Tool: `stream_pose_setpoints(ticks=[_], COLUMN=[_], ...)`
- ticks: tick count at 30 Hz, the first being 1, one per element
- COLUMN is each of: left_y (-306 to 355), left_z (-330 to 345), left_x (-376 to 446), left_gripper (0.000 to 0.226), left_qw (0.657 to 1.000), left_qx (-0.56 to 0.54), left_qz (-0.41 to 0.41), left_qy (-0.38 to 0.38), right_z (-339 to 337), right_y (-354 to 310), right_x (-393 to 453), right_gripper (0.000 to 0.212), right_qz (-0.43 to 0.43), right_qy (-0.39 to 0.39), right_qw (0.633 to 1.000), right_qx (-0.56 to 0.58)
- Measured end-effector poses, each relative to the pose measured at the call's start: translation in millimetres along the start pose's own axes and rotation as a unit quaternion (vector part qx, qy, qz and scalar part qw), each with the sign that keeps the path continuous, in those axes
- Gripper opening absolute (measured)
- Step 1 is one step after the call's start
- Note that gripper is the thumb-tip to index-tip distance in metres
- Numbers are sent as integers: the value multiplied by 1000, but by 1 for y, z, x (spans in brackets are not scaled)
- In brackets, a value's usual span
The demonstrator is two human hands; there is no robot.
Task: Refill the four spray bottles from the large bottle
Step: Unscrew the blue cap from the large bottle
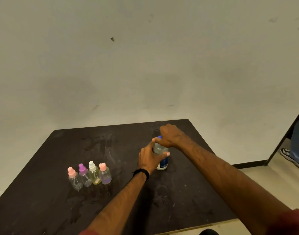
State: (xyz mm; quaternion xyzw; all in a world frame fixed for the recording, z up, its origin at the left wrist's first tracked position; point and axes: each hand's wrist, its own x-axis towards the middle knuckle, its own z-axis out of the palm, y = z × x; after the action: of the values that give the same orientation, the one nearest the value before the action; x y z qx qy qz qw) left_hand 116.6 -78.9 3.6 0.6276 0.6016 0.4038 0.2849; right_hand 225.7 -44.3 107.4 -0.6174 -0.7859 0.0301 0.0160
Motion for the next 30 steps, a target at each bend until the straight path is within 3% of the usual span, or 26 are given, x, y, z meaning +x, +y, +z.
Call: stream_pose_setpoints(ticks=[7,10,11,13,16,19,20,23,24,27,30], left_y=[-7,-10,-10,-10,-10,-10,-10,-12,-12,-12,-13], left_z=[-2,-1,0,-1,-1,-2,-2,0,1,2,2], left_x=[-1,-1,-2,-2,-2,-3,-3,-3,-3,-4,-4], left_gripper=[57,57,56,57,58,56,55,57,60,69,68], left_qw=[999,999,999,999,999,999,999,998,998,999,998], left_qx=[-26,-26,-26,-25,-26,-32,-33,-37,-38,-40,-47], left_qz=[22,30,31,33,31,34,37,41,40,34,35], left_qy=[-12,-10,-10,-6,-9,-9,-6,-9,-8,-3,-9], right_z=[-13,-21,-23,-26,-21,-24,-28,-36,-36,-31,-25], right_y=[1,3,3,1,-1,-1,-2,-6,-7,-12,-13], right_x=[7,9,9,6,6,10,10,12,12,6,7], right_gripper=[26,43,50,42,49,13,15,69,77,47,31], right_qz=[-62,-56,-51,-45,-30,-47,-52,-54,-49,-22,-34], right_qy=[-102,-156,-152,-109,-77,-133,-156,-186,-174,-102,-123], right_qw=[993,986,986,993,996,990,986,980,982,993,988], right_qx=[-4,37,36,-4,-33,-9,13,52,45,-57,-87])
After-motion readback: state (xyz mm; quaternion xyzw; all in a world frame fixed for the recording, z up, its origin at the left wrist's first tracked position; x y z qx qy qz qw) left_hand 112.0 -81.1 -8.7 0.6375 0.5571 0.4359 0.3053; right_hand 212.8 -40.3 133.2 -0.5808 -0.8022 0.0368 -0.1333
